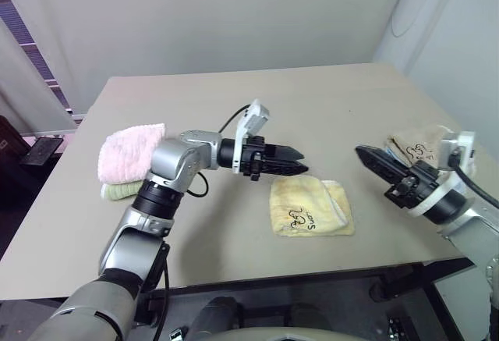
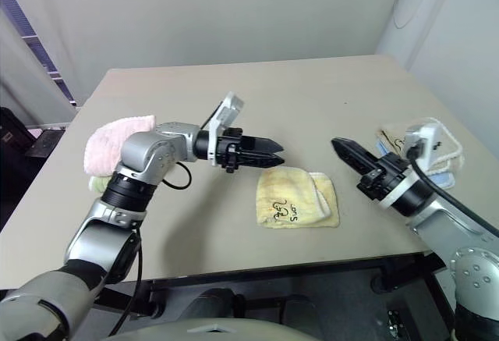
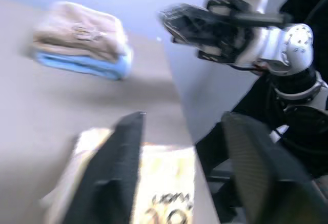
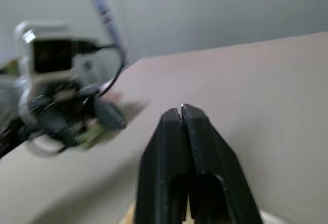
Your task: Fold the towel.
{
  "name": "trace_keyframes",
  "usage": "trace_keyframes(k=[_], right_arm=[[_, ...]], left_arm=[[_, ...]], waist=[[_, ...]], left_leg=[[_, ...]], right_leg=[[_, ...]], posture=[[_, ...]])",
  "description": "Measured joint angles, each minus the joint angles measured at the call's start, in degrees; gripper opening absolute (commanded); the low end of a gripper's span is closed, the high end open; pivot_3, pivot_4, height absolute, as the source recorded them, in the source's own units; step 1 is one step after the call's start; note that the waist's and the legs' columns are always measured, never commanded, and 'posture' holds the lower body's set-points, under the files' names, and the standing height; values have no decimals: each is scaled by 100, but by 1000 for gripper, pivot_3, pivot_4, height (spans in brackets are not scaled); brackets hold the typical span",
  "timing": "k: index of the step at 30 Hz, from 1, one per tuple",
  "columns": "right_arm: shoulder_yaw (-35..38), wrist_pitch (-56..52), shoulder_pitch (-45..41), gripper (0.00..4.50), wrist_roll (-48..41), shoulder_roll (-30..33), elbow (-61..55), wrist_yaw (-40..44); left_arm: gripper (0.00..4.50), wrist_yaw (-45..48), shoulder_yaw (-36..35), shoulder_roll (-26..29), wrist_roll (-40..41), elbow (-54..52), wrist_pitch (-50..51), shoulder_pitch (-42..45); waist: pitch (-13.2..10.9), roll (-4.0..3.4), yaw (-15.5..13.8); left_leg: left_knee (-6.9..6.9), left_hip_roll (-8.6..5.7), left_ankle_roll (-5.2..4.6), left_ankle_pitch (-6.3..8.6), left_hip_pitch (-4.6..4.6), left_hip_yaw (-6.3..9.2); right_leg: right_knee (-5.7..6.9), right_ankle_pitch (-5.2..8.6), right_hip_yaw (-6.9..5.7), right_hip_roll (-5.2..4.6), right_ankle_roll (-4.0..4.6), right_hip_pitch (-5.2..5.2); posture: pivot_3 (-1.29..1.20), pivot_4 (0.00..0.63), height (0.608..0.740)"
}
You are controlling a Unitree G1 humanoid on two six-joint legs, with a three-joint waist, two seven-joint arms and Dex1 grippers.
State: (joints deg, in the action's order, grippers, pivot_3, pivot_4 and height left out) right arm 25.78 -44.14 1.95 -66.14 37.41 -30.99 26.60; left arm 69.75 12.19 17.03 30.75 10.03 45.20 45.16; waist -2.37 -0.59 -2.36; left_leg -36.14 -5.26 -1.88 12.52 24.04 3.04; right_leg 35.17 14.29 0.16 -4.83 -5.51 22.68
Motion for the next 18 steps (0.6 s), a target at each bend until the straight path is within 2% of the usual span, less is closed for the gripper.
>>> trace_keyframes(k=[3,4,9,14,18], right_arm=[[-455,33,58,0,312,13,167,410],[-603,69,92,0,460,1,330,533],[-1304,198,59,0,1229,-174,1095,809],[-1939,372,54,0,2013,-271,1678,1050],[-2506,762,324,0,2782,-208,1887,1270]], left_arm=[[151,364,212,240,-102,-90,-353,-445],[40,454,353,280,-201,-108,-495,-597],[40,470,959,-60,-783,385,-1258,-1045],[40,-38,1189,-777,-1452,1667,-2187,-1189],[40,-58,1174,-898,-1727,2154,-2802,-1144]], waist=[[1,3,1],[1,3,-1],[2,2,2],[3,4,-1],[19,2,-8]], left_leg=[[1,0,0,1,3,-1],[1,-2,7,6,2,-2],[-4,-5,11,8,3,-4],[-4,-4,10,7,2,-2],[-3,-3,10,7,-1,0]], right_leg=[[-4,-1,1,-3,2,3],[-4,0,1,-7,2,1],[-4,-6,0,-15,8,-2],[3,-6,-10,-13,7,3],[2,-5,-14,-11,4,-2]], posture=[[0,0,740],[0,0,740],[0,0,740],[0,0,740],[0,0,740]])
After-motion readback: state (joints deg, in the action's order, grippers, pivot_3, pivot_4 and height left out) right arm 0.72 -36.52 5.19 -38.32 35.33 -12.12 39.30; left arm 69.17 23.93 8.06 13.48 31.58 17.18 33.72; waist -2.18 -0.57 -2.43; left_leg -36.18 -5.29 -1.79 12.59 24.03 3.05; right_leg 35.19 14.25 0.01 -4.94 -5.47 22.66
